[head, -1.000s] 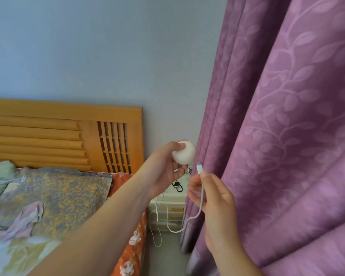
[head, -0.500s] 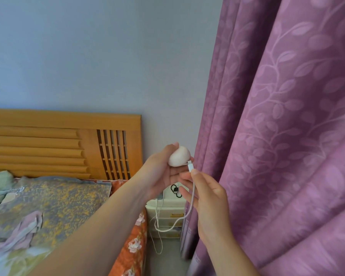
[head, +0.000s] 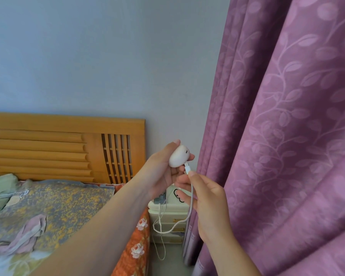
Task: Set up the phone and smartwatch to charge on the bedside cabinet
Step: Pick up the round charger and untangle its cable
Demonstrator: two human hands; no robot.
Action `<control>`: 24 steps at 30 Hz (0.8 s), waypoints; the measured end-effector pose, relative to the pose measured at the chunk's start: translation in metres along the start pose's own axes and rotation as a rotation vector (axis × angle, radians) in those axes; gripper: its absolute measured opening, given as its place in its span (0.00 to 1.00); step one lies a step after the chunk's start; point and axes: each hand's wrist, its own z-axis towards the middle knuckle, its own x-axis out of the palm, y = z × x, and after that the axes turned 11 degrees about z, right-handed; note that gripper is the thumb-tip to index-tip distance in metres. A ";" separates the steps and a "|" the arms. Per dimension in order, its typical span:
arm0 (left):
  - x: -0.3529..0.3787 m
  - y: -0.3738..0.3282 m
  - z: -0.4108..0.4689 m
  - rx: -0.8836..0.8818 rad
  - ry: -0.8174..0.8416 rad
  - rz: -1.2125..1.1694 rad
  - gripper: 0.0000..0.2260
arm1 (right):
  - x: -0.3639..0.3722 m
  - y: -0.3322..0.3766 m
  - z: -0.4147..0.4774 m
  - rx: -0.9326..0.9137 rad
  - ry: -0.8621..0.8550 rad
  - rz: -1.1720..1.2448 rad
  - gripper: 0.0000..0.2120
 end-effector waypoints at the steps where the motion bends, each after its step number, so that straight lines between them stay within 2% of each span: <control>1: -0.001 0.000 0.000 0.005 -0.003 0.006 0.14 | 0.001 0.000 0.000 -0.002 0.003 0.000 0.13; 10: -0.004 -0.001 0.003 -0.010 0.017 0.075 0.14 | 0.006 0.002 0.003 0.013 0.017 0.013 0.13; 16: -0.006 0.003 0.008 0.063 -0.086 0.206 0.15 | 0.003 -0.002 0.004 0.043 -0.024 0.033 0.12; 20: -0.005 0.009 0.008 0.113 -0.188 0.319 0.21 | 0.003 -0.007 0.004 0.037 -0.054 0.020 0.11; 24: -0.005 0.014 0.007 0.148 -0.238 0.343 0.19 | 0.003 -0.012 0.005 0.043 -0.094 0.007 0.11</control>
